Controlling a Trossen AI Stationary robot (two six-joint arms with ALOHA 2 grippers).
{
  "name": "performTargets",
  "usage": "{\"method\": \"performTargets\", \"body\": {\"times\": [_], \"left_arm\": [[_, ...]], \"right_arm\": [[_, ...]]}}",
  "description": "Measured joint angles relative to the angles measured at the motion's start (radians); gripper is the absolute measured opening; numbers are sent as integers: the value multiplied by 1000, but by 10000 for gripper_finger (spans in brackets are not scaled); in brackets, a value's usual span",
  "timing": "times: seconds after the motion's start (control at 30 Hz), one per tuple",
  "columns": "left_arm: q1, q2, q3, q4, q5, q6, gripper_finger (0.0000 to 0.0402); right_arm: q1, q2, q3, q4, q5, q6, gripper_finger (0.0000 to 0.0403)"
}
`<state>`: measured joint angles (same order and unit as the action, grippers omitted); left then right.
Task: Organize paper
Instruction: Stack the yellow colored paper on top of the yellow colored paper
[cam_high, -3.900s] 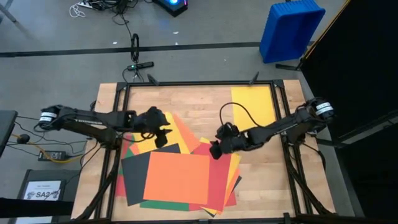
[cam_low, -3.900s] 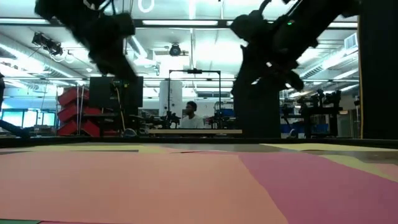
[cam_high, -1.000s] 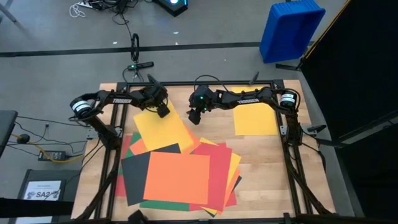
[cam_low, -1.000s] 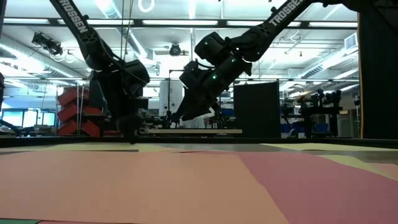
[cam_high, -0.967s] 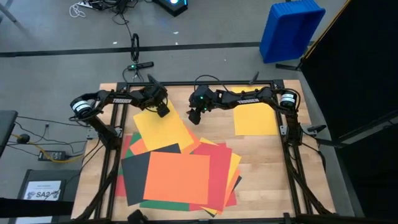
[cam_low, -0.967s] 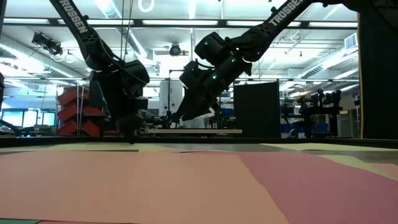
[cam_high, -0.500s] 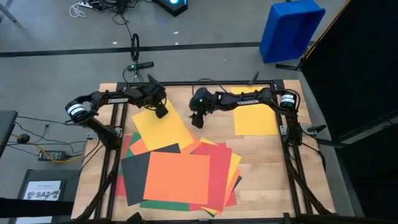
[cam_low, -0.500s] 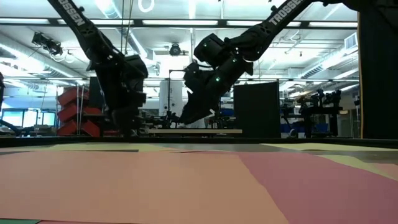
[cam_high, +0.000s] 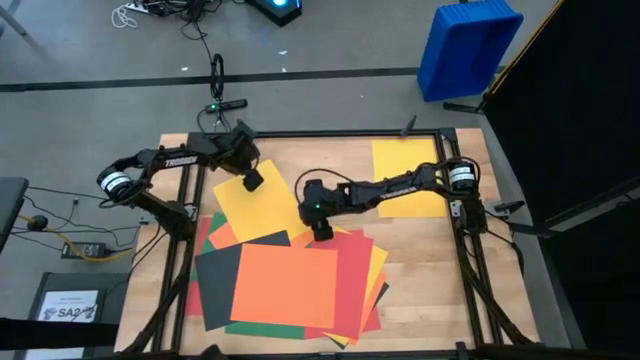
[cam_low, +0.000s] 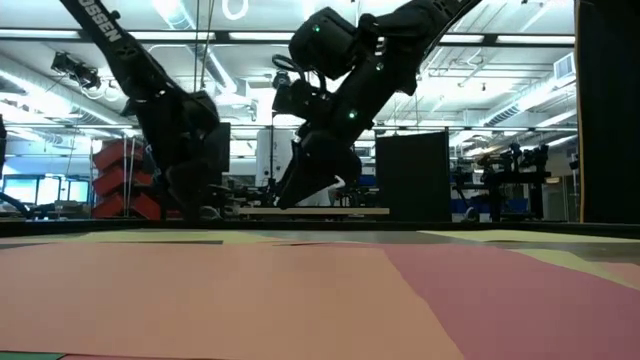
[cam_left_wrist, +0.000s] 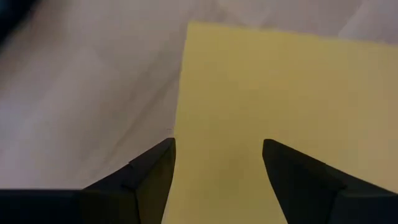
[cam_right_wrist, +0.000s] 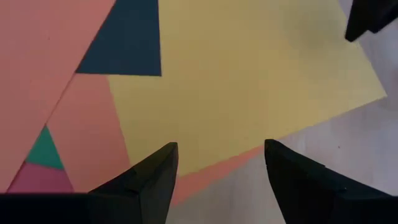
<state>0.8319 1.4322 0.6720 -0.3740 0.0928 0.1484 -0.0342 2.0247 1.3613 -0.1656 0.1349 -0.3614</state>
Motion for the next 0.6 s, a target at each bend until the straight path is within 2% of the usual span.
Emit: {"method": "performTargets", "body": {"times": [0.17, 0.4, 0.6], "left_arm": [[12, 0, -30, 8, 62, -1, 227], [11, 2, -63, 110, 111, -59, 226], [11, 58, -65, 177, 137, -68, 212]], "right_arm": [[2, 0, 0, -26, -43, 42, 212], [-33, 2, 0, -2, -81, 167, 213], [-72, 2, 0, 12, -104, 194, 206]]}}
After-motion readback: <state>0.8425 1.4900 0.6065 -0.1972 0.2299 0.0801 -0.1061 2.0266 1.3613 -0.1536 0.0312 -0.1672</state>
